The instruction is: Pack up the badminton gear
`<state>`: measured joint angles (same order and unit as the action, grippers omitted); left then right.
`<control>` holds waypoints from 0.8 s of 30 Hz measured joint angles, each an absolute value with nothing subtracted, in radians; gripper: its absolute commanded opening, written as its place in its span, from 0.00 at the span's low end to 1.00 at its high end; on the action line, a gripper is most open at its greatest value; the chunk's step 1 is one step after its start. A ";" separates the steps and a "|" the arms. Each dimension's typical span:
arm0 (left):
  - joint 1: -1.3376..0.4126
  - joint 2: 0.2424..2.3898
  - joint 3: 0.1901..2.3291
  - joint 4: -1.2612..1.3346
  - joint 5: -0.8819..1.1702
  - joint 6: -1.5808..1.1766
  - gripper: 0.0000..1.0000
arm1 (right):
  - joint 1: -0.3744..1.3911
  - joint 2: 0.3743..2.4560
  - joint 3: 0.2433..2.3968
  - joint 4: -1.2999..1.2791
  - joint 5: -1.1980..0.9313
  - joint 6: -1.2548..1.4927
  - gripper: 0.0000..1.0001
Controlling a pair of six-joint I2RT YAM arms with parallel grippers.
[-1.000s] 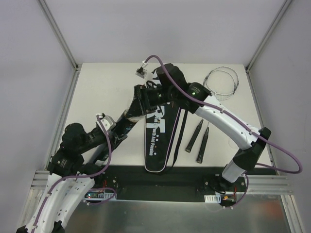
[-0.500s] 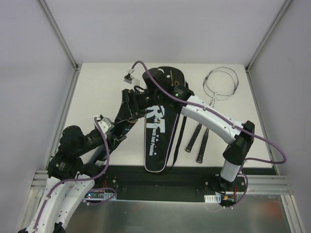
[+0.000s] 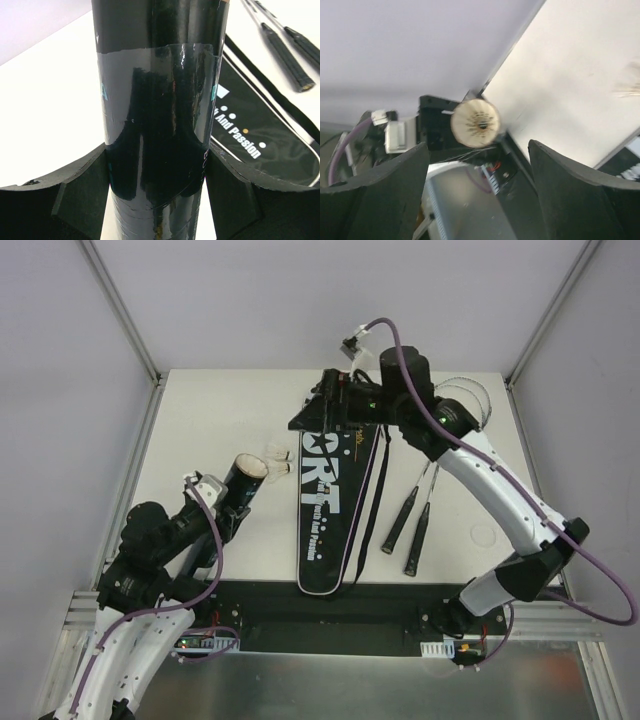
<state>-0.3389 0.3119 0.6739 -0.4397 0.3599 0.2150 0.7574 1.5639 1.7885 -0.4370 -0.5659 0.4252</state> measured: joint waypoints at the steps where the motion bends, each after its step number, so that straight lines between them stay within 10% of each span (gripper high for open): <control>1: -0.339 0.312 0.674 -0.439 0.342 0.213 0.00 | 0.740 1.542 1.772 -0.436 -0.529 0.416 0.83; 24: -0.339 0.445 0.814 -0.497 0.100 0.203 0.00 | 0.885 2.283 2.212 -0.762 0.151 0.258 0.77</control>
<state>-0.3389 0.4454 0.8143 -0.4973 0.1001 0.2028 0.8848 2.2826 2.2120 -0.7624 0.1509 0.2584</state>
